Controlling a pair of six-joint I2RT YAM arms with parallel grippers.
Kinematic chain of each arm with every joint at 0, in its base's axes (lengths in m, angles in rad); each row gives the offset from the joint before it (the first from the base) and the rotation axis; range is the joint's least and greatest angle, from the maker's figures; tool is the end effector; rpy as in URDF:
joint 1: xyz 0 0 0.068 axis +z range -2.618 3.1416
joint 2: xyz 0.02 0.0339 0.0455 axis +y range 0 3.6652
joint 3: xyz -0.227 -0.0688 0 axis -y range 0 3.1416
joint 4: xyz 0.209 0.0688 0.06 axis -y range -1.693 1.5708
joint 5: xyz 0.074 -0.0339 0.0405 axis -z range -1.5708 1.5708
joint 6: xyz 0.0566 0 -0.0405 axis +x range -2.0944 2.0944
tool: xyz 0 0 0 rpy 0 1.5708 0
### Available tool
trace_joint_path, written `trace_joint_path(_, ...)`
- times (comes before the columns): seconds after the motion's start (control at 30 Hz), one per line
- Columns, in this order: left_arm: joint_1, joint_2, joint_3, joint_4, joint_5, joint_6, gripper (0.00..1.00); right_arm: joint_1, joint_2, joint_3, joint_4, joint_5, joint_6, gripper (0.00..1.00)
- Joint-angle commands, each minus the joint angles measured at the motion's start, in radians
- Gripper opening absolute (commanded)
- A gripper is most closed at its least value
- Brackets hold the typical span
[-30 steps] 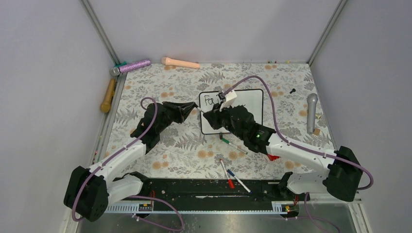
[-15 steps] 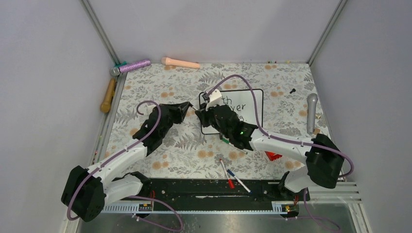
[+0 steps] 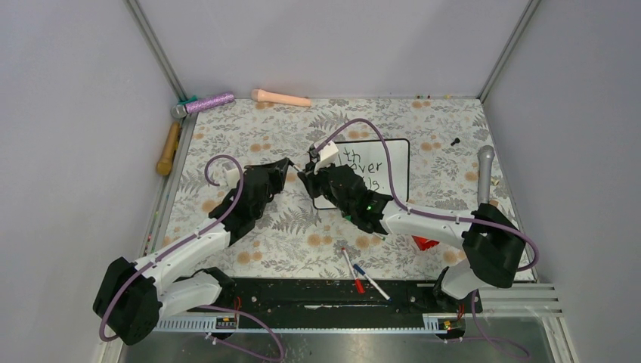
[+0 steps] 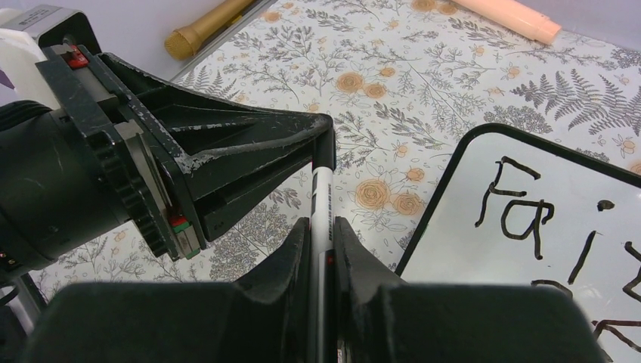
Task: Write a sentence on the whiteboard
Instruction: Insert the whiteboard marker without the cap into the pen cap.
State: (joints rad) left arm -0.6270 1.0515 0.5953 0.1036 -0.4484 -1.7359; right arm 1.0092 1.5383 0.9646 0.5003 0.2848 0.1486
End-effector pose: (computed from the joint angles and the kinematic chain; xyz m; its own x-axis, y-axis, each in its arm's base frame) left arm 0.2077 -0.1202 0.2292 -0.1506 -0.9886 0.0066 -0.3086 0.0407 -0.9503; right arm 0.1992 0.2867 0.2679 -0.1368 0.0494 -0.9894 -0.6500 0.7492 0.1273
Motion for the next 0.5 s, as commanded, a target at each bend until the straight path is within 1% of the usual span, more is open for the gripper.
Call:
trace_joint_path(0.0, -0.129, -0.032, 0.028, 0.079, 0.301, 0.015, 0.00, -0.006, 0.042, 0.089, 0.070, -0.021, 0.006, 0.00)
trace_joint_path(0.13, -0.161, -0.039, 0.042, 0.056, 0.273, 0.034, 0.00, -0.010, 0.049, 0.114, 0.024, -0.012, 0.013, 0.00)
trace_joint_path(0.27, -0.162, -0.044, 0.034, 0.067, 0.287, 0.034, 0.00, -0.013, 0.063, 0.163, -0.067, -0.029, 0.041, 0.00)
trace_joint_path(0.37, -0.162, -0.043, 0.033, 0.063, 0.313, 0.035, 0.00, -0.020, 0.073, 0.219, -0.173, -0.054, 0.056, 0.00)
trace_joint_path(0.47, -0.137, -0.071, -0.004, 0.056, 0.319, 0.016, 0.00, -0.022, 0.041, 0.210, -0.219, -0.022, 0.067, 0.00)
